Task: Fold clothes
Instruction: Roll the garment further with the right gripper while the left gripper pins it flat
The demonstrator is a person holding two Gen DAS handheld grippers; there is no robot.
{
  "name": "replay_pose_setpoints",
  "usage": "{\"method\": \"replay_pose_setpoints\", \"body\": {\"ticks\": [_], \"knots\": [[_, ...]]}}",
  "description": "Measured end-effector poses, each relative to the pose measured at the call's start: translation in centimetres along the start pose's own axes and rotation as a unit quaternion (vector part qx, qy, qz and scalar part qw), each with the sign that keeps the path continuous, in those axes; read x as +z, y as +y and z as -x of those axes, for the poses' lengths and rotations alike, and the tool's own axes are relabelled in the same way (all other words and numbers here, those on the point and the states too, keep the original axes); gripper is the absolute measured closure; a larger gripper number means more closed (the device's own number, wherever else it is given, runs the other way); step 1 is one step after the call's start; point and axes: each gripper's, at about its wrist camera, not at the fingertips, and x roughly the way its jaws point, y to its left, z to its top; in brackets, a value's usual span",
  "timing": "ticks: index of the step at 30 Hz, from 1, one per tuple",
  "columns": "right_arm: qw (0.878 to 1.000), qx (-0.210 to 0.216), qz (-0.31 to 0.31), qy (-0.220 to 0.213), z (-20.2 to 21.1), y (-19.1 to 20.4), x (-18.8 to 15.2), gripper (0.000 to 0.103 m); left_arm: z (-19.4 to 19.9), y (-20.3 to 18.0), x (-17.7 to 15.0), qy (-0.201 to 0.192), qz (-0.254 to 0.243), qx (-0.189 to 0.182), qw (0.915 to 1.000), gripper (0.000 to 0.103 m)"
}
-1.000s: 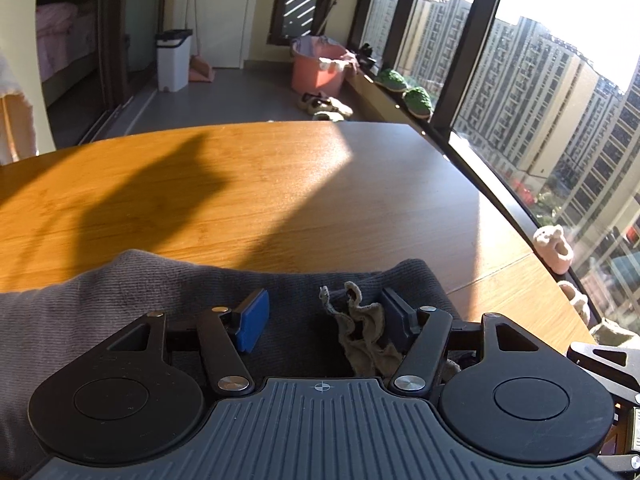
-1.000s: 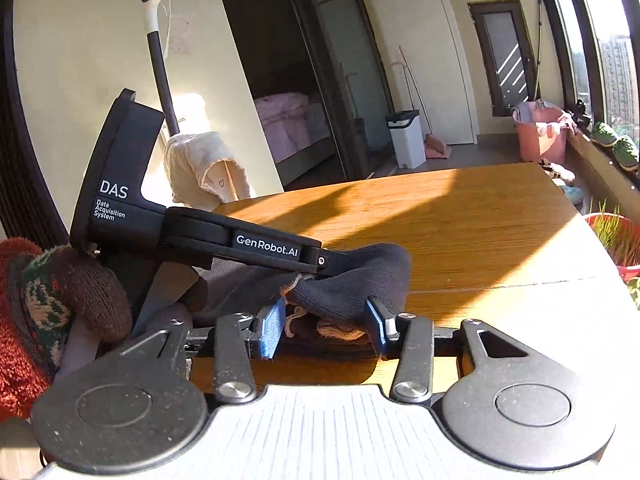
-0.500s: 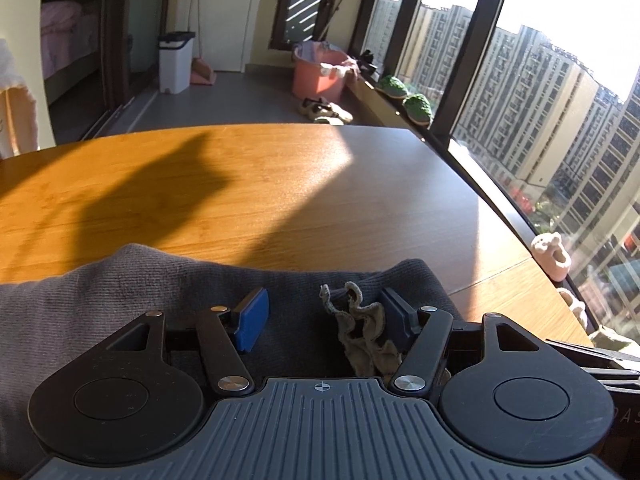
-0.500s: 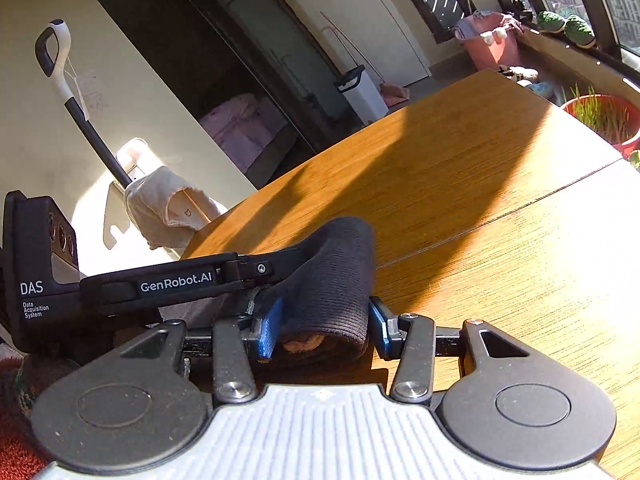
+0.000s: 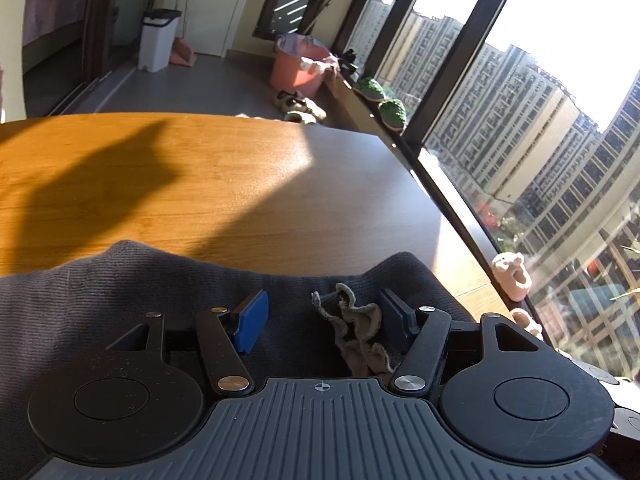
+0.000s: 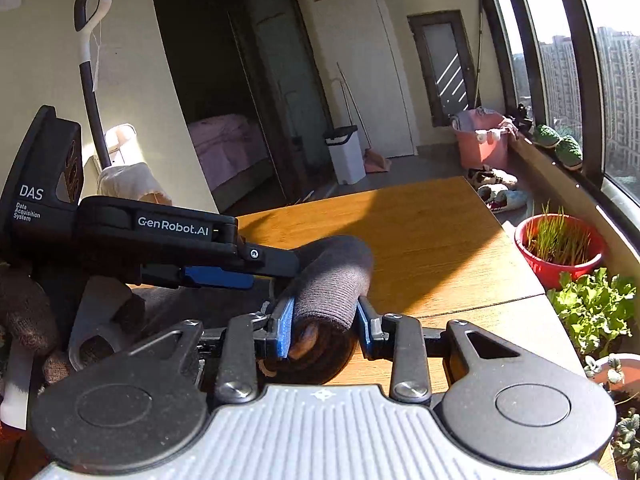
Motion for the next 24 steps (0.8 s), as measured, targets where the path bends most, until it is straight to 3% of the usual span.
{"method": "replay_pose_setpoints", "body": {"ticks": [5, 9, 12, 17, 24], "knots": [[0.99, -0.04, 0.136, -0.011, -0.6, 4.3, -0.9, 0.071, 1.0, -1.6, 1.7, -0.024, -0.015, -0.009, 0.9995, 0.032], [0.981, -0.045, 0.19, -0.01, -1.2, 5.6, -1.1, 0.071, 2.3, -3.3, 2.3, -0.03, -0.04, -0.008, 0.9987, 0.027], [0.974, -0.049, 0.22, -0.009, -1.5, 6.2, -1.3, 0.07, 2.2, -4.2, 2.1, -0.012, -0.053, -0.019, 0.9983, 0.031], [0.973, -0.049, 0.224, -0.006, -2.0, 6.3, -1.5, 0.07, -0.1, -4.4, 1.2, 0.032, -0.06, -0.015, 0.9976, 0.045], [0.984, -0.028, 0.173, 0.001, -2.2, 4.5, -0.8, 0.063, -1.5, -3.5, 0.8, 0.042, -0.04, -0.03, 0.9978, 0.045]]}}
